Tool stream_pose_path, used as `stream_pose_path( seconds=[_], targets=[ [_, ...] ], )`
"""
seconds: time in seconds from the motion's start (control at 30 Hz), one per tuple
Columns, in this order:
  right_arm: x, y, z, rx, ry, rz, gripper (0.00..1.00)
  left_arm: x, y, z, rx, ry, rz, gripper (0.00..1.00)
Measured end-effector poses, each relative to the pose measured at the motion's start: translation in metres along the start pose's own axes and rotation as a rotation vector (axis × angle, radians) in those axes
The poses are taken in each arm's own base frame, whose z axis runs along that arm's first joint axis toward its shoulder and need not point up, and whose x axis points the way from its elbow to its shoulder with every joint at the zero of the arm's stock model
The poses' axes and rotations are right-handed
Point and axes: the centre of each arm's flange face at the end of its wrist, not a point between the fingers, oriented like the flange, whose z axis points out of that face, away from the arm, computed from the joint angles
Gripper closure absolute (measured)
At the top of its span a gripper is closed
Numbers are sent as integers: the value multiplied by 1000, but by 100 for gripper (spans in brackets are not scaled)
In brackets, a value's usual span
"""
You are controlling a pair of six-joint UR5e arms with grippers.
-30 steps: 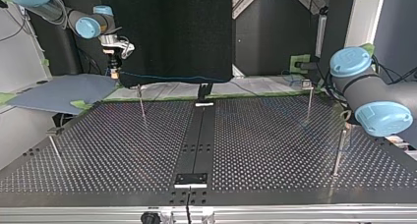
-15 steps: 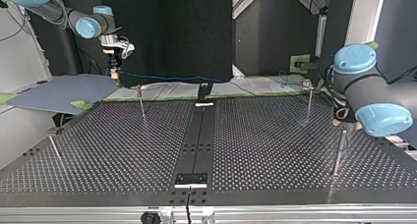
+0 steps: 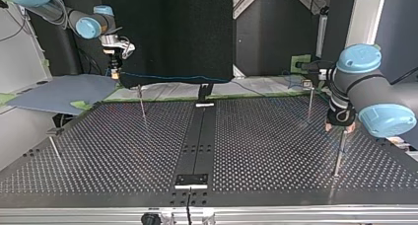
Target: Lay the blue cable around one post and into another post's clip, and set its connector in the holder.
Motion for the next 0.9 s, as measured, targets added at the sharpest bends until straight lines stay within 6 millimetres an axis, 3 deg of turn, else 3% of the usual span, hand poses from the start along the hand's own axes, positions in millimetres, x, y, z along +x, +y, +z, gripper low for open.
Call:
stream_pose_path(
  seconds=[0.4, 0.9],
  targets=[
    [0, 0, 0, 0, 2, -1, 72, -13, 0, 4, 2, -12, -102, 0],
    [0, 0, 0, 0, 2, -1, 72, -33, -5, -2, -13, -130, -33, 0]
  ],
)
